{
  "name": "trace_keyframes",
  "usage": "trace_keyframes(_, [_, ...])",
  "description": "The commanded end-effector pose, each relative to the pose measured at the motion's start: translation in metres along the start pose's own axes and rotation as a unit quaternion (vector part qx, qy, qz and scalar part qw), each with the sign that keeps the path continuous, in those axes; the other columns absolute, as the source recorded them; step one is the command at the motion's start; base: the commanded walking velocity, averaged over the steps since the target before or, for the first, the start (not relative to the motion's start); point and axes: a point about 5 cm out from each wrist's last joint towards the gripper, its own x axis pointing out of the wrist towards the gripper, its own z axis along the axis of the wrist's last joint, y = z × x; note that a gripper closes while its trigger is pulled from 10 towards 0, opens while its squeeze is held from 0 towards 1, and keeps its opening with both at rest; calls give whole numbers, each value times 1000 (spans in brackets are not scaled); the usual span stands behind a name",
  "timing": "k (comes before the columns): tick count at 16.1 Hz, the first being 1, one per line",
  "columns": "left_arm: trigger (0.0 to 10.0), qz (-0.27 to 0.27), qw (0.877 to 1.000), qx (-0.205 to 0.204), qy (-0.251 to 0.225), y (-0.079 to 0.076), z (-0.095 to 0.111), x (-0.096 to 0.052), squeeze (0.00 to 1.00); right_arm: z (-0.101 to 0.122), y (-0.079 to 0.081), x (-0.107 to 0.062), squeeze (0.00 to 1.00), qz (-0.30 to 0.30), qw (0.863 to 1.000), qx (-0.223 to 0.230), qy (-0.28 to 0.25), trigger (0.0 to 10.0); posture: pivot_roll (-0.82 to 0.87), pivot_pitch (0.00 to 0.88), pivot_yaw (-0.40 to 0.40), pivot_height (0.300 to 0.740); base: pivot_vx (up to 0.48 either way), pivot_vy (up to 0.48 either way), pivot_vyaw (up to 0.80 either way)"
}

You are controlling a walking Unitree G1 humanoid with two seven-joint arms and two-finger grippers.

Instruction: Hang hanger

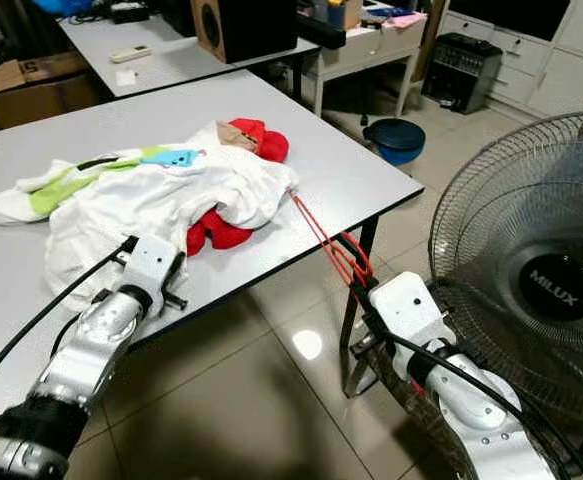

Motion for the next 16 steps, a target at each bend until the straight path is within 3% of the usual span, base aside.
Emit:
trace_keyframes(1, [0,5,1000,9,15,3,-3,1,0,4,0,-1,0,1,1000,-10,-9,10000,-127,0,46,740,0,0,0])
trace_keyframes(7, [0,-3,999,-34,-9,13,0,-2,0,3,1,1,0,1,1000,-10,-10,10000,-119,0,46,740,0,0,0])
trace_keyframes(10, [0,36,999,-23,-17,37,3,-6,0,3,1,1,0,-1,1000,-10,-11,10000,-117,0,46,740,0,0,0])
trace_keyframes(11, [0,65,997,-17,-27,58,8,-7,0,3,0,0,0,-2,1000,-10,-10,10000,-114,0,44,740,0,0,0])
trace_keyframes(12, [0,56,997,-20,-52,65,18,-6,0,3,1,1,0,-1,1000,-9,-11,10000,-112,0,43,740,0,0,0])
trace_keyframes(13, [0,-5,994,-35,-99,53,36,-4,0,3,2,1,0,1,1000,-9,-11,10000,-112,0,44,740,0,0,0])
trace_keyframes(15, [0,-17,992,-51,-111,47,46,-1,0,3,1,2,0,2,1000,-11,-11,10000,-112,0,46,740,0,0,0])
trace_keyframes(16, [0,3,991,-64,-121,54,53,1,0,3,1,2,0,2,1000,-12,-11,10000,-116,0,50,740,0,0,0])
